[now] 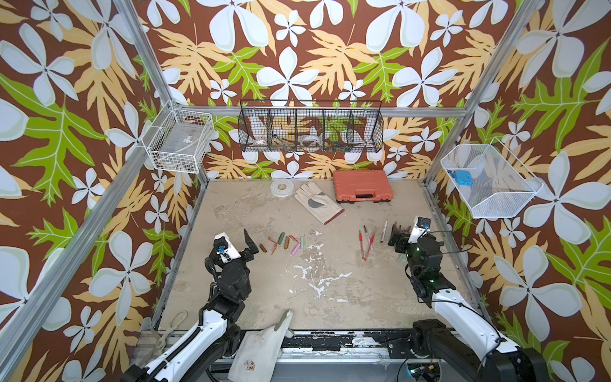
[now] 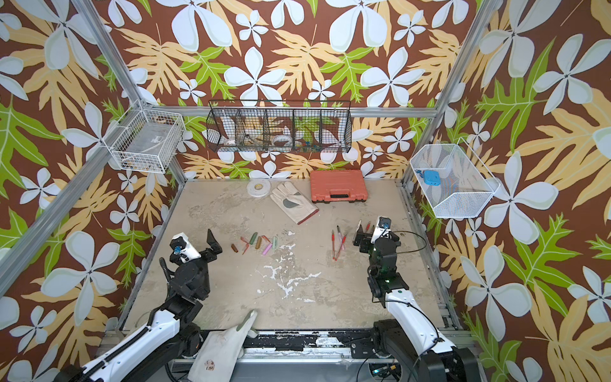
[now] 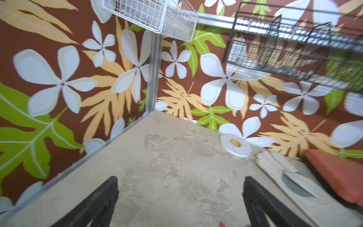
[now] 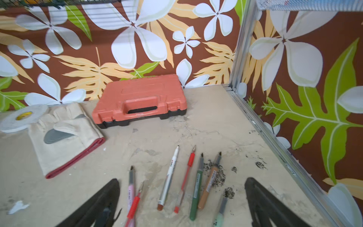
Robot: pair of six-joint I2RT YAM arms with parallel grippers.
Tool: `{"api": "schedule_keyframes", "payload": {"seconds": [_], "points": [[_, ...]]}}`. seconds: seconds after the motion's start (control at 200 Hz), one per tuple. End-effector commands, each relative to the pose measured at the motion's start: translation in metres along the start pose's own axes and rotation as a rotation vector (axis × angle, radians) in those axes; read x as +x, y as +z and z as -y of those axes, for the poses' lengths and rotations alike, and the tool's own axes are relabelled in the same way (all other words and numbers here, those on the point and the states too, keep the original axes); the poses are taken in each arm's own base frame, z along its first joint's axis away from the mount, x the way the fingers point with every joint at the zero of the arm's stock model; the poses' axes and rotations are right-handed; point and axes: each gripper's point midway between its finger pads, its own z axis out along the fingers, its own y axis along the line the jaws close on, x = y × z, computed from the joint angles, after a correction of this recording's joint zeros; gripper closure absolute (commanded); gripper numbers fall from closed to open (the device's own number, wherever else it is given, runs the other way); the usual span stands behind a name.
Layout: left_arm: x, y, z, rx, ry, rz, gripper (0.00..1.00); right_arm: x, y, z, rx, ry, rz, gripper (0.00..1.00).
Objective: Remove pen caps from pens
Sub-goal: Reset both arms
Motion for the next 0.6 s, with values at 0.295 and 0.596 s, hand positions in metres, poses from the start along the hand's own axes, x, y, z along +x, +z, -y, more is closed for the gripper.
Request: {"api": "schedule_keyframes", "payload": {"seconds": [0.295, 0.596], "points": [[0.027, 0.031, -0.003, -0.010, 0.060, -0.004, 0.00, 0.003, 0.010, 0.023, 0.066, -0.095, 0.150, 0.01], [0.040, 0.034, -0.004, 0.071, 0.064, 0.014, 0.00, 0.035, 0.028, 0.009, -0.035, -0.056, 0.125, 0.10]]}}
